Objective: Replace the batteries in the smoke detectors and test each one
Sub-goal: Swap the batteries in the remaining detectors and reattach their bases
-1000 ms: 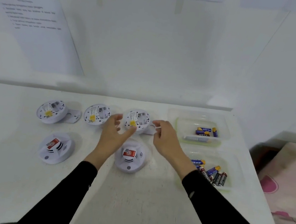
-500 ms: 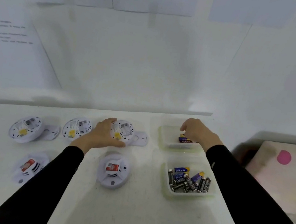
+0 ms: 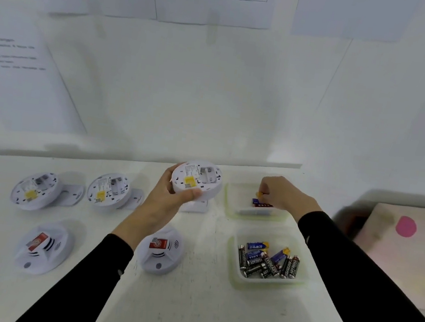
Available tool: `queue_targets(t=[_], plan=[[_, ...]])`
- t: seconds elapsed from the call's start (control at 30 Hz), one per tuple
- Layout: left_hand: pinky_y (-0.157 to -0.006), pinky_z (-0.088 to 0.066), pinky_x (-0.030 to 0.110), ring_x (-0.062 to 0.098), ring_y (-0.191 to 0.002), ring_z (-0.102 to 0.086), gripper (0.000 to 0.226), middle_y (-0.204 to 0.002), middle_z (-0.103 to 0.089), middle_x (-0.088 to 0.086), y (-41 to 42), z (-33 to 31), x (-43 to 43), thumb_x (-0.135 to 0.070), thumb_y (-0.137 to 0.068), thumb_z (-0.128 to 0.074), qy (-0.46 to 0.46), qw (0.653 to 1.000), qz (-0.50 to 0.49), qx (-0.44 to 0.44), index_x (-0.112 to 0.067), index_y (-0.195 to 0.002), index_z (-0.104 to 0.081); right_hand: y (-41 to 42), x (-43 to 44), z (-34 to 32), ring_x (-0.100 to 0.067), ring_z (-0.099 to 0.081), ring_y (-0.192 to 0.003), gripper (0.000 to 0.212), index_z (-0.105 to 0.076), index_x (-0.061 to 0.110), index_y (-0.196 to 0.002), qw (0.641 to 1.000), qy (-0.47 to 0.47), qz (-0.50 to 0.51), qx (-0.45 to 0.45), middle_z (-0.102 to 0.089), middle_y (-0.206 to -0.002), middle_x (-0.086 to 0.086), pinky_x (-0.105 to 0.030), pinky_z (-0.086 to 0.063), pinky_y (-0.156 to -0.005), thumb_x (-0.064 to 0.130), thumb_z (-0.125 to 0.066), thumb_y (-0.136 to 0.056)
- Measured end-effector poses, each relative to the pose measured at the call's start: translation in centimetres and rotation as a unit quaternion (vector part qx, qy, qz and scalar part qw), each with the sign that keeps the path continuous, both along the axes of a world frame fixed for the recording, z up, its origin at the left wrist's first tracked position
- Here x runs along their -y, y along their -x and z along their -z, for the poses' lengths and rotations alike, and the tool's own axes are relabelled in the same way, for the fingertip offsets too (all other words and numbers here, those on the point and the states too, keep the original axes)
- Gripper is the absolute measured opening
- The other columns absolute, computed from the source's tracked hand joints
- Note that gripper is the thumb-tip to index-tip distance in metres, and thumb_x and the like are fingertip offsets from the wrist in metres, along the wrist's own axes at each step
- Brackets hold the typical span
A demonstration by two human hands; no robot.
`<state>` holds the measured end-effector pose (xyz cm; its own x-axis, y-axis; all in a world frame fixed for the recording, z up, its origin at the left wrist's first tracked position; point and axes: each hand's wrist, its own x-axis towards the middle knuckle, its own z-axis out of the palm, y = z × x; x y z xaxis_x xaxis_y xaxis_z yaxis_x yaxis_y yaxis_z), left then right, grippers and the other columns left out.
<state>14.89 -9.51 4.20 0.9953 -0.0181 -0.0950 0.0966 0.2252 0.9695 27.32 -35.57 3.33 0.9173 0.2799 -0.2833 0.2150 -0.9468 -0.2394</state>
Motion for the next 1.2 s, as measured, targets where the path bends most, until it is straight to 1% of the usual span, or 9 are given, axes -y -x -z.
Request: queue_targets(t=[0.1,0.23,0.4,0.53,0.73,0.83,1.0,1.13,1.2], plan=[[-0.09,-0.057,0.038,0.024,-0.115,-0.065,0.115,-0.132,-0.061,0.01,0.4,-0.2,0.3,-0.037,-0.043,-0.1,0.121,0.992,0.025,-0.01,-0.015,-0.141,-0.045,1.2,-0.2,-0.2,-0.021,-0.061,-0.086,0.013,-0.059,0.013,-0.105,0.981,-0.179,0.053,0.062,-0.067,-0.097,-0.004,-0.024,-0.048,-0.07,0.021,-0.055,-0.096],[-0.081,-0.059,0.046,0.048,-0.126,-0.054,0.1,-0.146,-0.05,0.018,1.2,-0.1,0.7,-0.003,-0.063,-0.09,0.218,0.973,0.067,-0.022,-0.026,-0.148,-0.041,5.1,-2.4,-3.8,-0.006,-0.065,-0.078,0.018,-0.061,0.027,-0.112,0.879,-0.451,0.077,0.135,-0.072,-0.081,0.005,-0.012,-0.046,-0.068,0.023,-0.059,-0.095],[-0.082,-0.059,0.045,0.042,-0.125,-0.057,0.092,-0.146,-0.052,0.013,1.4,-0.2,1.6,0.021,-0.073,-0.06,0.212,0.975,0.063,-0.009,-0.034,-0.145,-0.044,9.5,-4.8,-6.0,-0.02,-0.071,-0.091,0.013,-0.062,0.015,-0.101,0.758,-0.64,0.061,0.106,-0.075,-0.098,-0.002,-0.037,-0.055,-0.085,0.016,-0.068,-0.09],[-0.084,-0.058,0.047,0.041,-0.123,-0.058,0.094,-0.143,-0.054,0.015,1.7,-0.5,2.1,0.021,-0.073,-0.06,0.225,0.972,0.069,0.003,-0.034,-0.147,-0.041,12.0,-6.0,-4.4,-0.008,-0.069,-0.095,0.013,-0.066,0.015,-0.1,0.79,-0.585,0.014,0.184,-0.073,-0.1,0.008,-0.026,-0.054,-0.085,0.011,-0.069,-0.088],[-0.081,-0.059,0.047,0.034,-0.119,-0.063,0.051,-0.139,-0.059,0.014,1.7,-1.0,2.7,-0.03,-0.097,-0.049,0.206,0.979,-0.007,-0.008,-0.031,-0.147,-0.038,12.7,-7.1,-1.4,-0.003,-0.066,-0.104,0.015,-0.072,0.014,-0.091,0.794,-0.449,-0.055,0.406,-0.074,-0.099,0.009,-0.041,-0.043,-0.096,0.021,-0.079,-0.079],[-0.079,-0.06,0.047,0.033,-0.116,-0.065,0.044,-0.136,-0.061,0.01,1.8,-1.1,2.8,-0.028,-0.101,-0.044,0.181,0.983,-0.033,0.002,-0.032,-0.145,-0.04,13.1,-7.7,-0.8,-0.007,-0.065,-0.109,0.014,-0.07,0.019,-0.088,0.788,-0.419,-0.064,0.446,-0.074,-0.101,0.011,-0.045,-0.041,-0.096,0.028,-0.077,-0.08],[-0.079,-0.06,0.047,0.035,-0.115,-0.066,0.042,-0.136,-0.062,0.01,2.2,-1.4,2.9,-0.023,-0.104,-0.043,0.174,0.984,-0.048,0.003,-0.03,-0.145,-0.04,13.4,-7.7,-1.2,-0.009,-0.05,-0.127,0.015,-0.075,0.027,-0.09,0.823,-0.456,-0.011,0.339,-0.064,-0.126,0.013,-0.039,-0.036,-0.104,0.038,-0.07,-0.081],[-0.082,-0.06,0.049,0.037,-0.115,-0.066,0.041,-0.133,-0.064,0.009,2.4,-1.8,3.2,-0.021,-0.104,-0.042,0.183,0.982,-0.034,-0.003,-0.031,-0.144,-0.041,13.3,-7.4,-2.2,-0.005,-0.03,-0.13,0.009,-0.074,0.038,-0.087,0.848,-0.495,0.07,0.175,-0.046,-0.138,0.024,-0.009,-0.022,-0.1,0.038,-0.076,-0.078],[-0.081,-0.059,0.05,0.039,-0.115,-0.065,0.039,-0.133,-0.063,0.009,2.5,-2.0,3.4,-0.02,-0.105,-0.041,0.179,0.983,-0.03,-0.002,-0.031,-0.142,-0.043,12.9,-7.1,-2.7,-0.008,-0.034,-0.127,0.02,-0.066,0.035,-0.091,0.851,-0.503,0.078,0.128,-0.046,-0.135,0.023,-0.013,-0.027,-0.097,0.035,-0.079,-0.076]])
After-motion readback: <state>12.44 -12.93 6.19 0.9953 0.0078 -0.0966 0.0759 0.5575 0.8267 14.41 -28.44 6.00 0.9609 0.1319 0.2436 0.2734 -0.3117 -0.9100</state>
